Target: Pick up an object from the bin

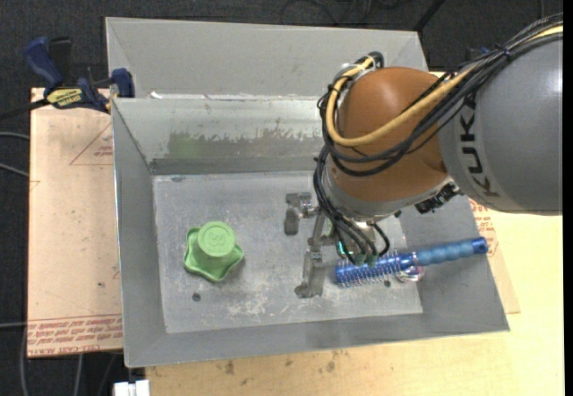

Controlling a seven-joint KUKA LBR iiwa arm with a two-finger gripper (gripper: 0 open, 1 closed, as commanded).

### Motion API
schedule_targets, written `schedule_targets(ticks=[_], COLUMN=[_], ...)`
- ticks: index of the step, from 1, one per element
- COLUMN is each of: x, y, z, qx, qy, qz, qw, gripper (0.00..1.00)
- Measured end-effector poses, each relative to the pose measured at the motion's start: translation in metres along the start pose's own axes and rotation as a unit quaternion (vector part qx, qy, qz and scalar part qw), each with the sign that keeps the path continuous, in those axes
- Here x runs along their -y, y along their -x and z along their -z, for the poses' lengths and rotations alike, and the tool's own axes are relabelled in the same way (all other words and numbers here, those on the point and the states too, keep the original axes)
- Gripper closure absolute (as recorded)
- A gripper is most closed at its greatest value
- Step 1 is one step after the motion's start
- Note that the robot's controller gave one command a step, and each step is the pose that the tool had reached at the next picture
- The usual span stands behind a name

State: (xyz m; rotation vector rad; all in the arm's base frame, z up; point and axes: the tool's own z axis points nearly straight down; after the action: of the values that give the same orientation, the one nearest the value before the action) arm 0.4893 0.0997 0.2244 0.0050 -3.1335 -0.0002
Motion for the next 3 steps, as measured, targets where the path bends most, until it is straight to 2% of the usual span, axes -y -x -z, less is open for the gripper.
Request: schedule_targets(ticks=[1,2,3], x=[-0.091,-0.068,-0.078], y=[0.064,0.090,0.051], z=[-0.071,0.028,-0.090], qx=[0.0049,0.0096,0.0000], qy=[0.002,0.000,-0.001], qz=[0.056,0.126,0.191], qw=[0.9984,0.9920,0.9816], gripper=[0.00,0.00,0.00])
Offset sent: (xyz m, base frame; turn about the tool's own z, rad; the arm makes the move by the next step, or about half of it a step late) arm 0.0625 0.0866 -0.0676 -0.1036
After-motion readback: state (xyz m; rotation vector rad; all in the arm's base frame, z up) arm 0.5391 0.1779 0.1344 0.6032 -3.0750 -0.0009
